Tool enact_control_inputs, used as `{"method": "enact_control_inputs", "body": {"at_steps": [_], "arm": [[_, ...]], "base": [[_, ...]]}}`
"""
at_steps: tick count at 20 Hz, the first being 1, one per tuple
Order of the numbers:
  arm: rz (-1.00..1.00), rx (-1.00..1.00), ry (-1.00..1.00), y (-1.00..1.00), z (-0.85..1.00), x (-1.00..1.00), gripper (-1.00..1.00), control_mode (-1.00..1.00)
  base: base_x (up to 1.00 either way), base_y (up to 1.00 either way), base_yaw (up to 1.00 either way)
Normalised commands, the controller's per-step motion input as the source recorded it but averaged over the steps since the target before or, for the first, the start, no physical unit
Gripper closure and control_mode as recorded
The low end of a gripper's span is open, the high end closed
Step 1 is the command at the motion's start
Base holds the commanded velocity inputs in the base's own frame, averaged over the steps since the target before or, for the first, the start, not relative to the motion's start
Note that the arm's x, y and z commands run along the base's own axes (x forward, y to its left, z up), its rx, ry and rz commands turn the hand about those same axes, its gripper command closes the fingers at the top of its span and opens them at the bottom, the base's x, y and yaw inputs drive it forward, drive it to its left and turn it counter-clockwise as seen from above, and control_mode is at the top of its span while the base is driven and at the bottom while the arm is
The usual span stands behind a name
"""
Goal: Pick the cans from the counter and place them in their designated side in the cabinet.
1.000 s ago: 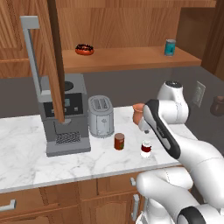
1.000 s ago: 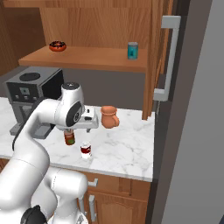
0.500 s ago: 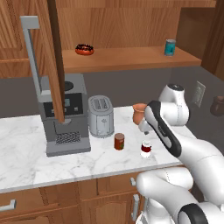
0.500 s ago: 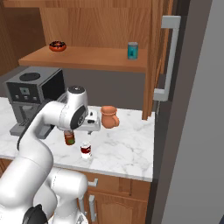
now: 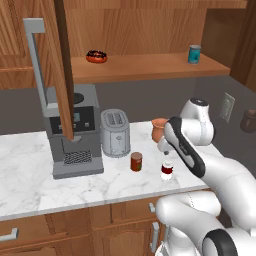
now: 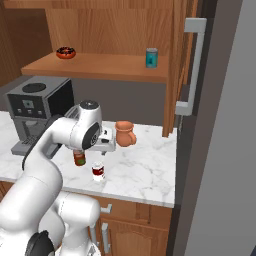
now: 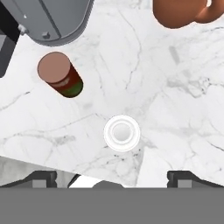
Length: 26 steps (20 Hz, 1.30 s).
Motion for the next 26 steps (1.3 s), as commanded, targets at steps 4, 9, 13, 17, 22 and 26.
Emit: {"method": "enact_control_inputs", "body": {"at_steps": [4, 9, 13, 17, 22, 26], "arm": [[-0.05, 0.0, 0.01, 0.0, -0.08, 0.06, -1.0, -1.0], [-0.05, 0.0, 0.0, 0.0, -0.08, 0.03, -1.0, -1.0], [-0.03, 0.0, 0.01, 0.0, -0.12, 0.01, -1.0, -1.0], [-0.03, 0.0, 0.01, 0.0, -0.17, 0.01, -1.0, -1.0], [-0.01, 0.0, 0.0, 0.0, -0.17, 0.06, -1.0, -1.0], [-0.01, 0.0, 0.01, 0.0, -0.16, 0.11, -1.0, -1.0]], "base": [[0.0, 0.0, 0.0], [0.0, 0.0, 0.0], [0.0, 0.0, 0.0], [0.0, 0.0, 0.0], [0.0, 0.0, 0.0], [0.0, 0.0, 0.0]]}}
